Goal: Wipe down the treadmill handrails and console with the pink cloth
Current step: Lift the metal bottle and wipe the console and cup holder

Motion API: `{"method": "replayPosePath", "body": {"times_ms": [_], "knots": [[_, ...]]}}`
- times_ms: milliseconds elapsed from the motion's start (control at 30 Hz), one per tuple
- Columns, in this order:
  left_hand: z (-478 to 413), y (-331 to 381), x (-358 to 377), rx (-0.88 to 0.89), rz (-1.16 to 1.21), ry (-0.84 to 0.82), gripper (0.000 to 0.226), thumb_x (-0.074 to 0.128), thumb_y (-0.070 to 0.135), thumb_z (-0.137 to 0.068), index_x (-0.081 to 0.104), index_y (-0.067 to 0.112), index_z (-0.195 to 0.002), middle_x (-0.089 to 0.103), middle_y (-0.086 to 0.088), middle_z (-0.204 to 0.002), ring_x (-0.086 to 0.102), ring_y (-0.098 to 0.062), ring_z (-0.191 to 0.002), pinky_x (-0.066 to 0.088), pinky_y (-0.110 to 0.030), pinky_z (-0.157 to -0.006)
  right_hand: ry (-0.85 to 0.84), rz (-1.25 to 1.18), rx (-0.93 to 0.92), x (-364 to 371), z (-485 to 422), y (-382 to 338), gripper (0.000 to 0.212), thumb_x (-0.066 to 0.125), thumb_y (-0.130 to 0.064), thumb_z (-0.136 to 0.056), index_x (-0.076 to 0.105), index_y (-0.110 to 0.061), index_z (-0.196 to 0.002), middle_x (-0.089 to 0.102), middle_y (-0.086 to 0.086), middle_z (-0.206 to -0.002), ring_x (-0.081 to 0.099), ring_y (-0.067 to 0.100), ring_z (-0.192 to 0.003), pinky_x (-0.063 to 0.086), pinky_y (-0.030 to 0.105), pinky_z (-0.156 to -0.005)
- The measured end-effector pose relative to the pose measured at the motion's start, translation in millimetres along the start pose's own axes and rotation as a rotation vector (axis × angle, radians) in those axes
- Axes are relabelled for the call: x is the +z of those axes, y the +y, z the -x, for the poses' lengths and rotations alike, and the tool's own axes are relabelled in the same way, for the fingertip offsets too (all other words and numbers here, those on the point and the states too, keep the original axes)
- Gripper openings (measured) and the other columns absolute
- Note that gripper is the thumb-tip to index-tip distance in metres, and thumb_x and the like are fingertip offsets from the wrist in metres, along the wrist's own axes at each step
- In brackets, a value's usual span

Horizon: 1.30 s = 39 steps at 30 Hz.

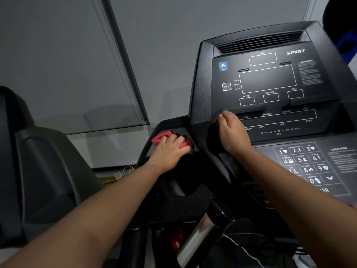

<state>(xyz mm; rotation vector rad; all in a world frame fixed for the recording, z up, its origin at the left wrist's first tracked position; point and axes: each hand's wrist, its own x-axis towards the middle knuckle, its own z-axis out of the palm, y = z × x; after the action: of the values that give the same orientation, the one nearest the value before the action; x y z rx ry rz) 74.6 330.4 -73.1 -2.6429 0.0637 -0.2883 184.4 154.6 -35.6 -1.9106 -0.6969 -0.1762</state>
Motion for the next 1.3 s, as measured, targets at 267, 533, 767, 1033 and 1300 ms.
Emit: {"method": "replayPosePath", "body": {"times_ms": [267, 533, 767, 1033, 1300], "knots": [[29.7, -37.8, 7.8, -0.09, 0.027, 0.0, 0.048, 0.079, 0.006, -0.059, 0.064, 0.02, -0.103, 0.061, -0.015, -0.094, 0.058, -0.035, -0.078, 0.047, -0.042, -0.059, -0.017, 0.048, 0.005, 0.3, 1.0, -2.3, 0.026, 0.035, -0.021, -0.099, 0.046, -0.013, -0.077, 0.048, 0.002, -0.083, 0.045, 0.019, -0.08, 0.03, 0.031, -0.07], [-8.0, 19.1, -13.1, -0.178, 0.07, -0.076, 0.041, 0.035, 0.016, -0.097, 0.044, 0.023, -0.136, 0.041, -0.01, -0.129, 0.038, -0.033, -0.117, 0.032, -0.043, -0.089, -0.015, 0.078, 0.023, 0.5, 2.2, -4.0, 0.029, 0.035, -0.022, -0.099, 0.04, -0.018, -0.071, 0.044, -0.001, -0.08, 0.043, 0.019, -0.077, 0.026, 0.03, -0.068], [0.3, 5.7, -4.4, -0.101, 0.019, -0.007, 0.041, 0.033, 0.017, -0.074, 0.07, 0.023, -0.092, 0.06, -0.008, -0.089, 0.057, -0.03, -0.075, 0.046, -0.037, -0.058, -0.016, 0.068, 0.015, -0.3, 1.8, -3.0, 0.027, 0.035, -0.021, -0.099, 0.048, -0.009, -0.078, 0.052, 0.007, -0.085, 0.047, 0.022, -0.081, 0.029, 0.031, -0.069], [31.3, -32.8, 2.0, -0.244, 0.093, -0.003, 0.057, 0.075, 0.002, -0.057, 0.055, 0.022, -0.106, 0.06, -0.014, -0.094, 0.057, -0.036, -0.076, 0.048, -0.043, -0.057, -0.014, 0.053, 0.009, 0.6, 0.8, -0.6, 0.029, 0.034, -0.022, -0.099, 0.05, -0.005, -0.081, 0.054, 0.008, -0.086, 0.049, 0.024, -0.083, 0.033, 0.033, -0.071], [5.7, -15.2, -0.5, -0.118, 0.049, -0.031, 0.032, 0.072, 0.01, -0.069, 0.065, 0.019, -0.099, 0.058, -0.013, -0.09, 0.057, -0.034, -0.077, 0.046, -0.041, -0.059, -0.015, 0.058, 0.0, -0.3, 0.6, 0.0, 0.029, 0.034, -0.023, -0.098, 0.053, -0.008, -0.084, 0.055, 0.006, -0.09, 0.051, 0.024, -0.085, 0.035, 0.033, -0.072]]}}
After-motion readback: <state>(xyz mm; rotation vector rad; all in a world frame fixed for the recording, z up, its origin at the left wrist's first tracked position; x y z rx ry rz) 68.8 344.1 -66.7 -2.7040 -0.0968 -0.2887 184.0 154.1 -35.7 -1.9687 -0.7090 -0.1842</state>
